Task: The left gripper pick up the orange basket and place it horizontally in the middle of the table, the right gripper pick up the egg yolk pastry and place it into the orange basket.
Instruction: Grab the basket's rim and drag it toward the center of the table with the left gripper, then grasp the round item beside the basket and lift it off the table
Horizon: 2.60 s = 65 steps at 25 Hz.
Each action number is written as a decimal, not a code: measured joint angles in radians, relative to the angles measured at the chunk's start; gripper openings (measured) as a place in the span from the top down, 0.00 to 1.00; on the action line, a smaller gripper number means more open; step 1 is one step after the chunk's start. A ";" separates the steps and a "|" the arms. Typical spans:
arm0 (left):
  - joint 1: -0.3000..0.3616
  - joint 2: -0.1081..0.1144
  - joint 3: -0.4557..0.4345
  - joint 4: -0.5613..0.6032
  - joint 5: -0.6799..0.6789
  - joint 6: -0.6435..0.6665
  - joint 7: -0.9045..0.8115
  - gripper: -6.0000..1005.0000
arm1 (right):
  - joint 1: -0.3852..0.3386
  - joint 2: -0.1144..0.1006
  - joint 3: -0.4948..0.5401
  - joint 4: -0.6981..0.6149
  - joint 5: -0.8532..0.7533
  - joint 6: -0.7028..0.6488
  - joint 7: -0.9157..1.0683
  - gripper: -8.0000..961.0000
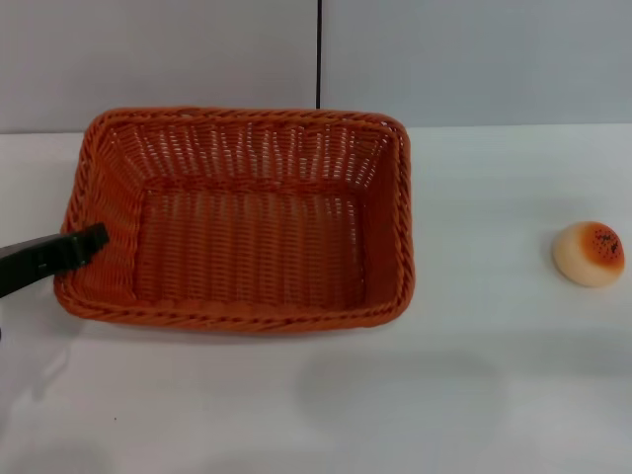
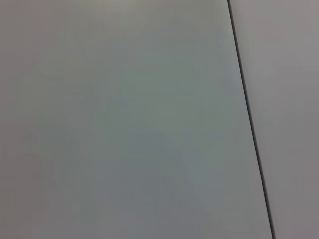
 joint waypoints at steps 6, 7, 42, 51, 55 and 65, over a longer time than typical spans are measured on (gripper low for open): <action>-0.013 0.002 -0.007 0.000 0.000 0.034 0.022 0.83 | -0.004 0.002 0.000 0.001 0.000 0.000 0.000 0.46; -0.016 0.002 -0.013 -0.002 -0.003 0.040 0.024 0.82 | -0.004 0.002 0.000 0.001 0.000 0.000 0.000 0.46; -0.272 0.008 -0.926 -1.261 -0.984 0.914 1.744 0.19 | -0.194 -0.003 0.017 -0.307 -0.260 0.065 0.281 0.47; -0.268 0.004 -0.994 -1.427 -1.001 0.962 1.957 0.19 | -0.241 -0.002 0.246 -0.631 -0.760 0.101 0.906 0.47; -0.265 0.003 -1.001 -1.431 -1.002 0.960 1.976 0.19 | -0.168 -0.051 0.425 -0.806 -1.190 0.052 1.508 0.47; -0.290 0.001 -1.024 -1.453 -0.999 0.958 2.051 0.19 | 0.094 -0.205 0.636 -0.833 -1.877 -0.233 1.976 0.48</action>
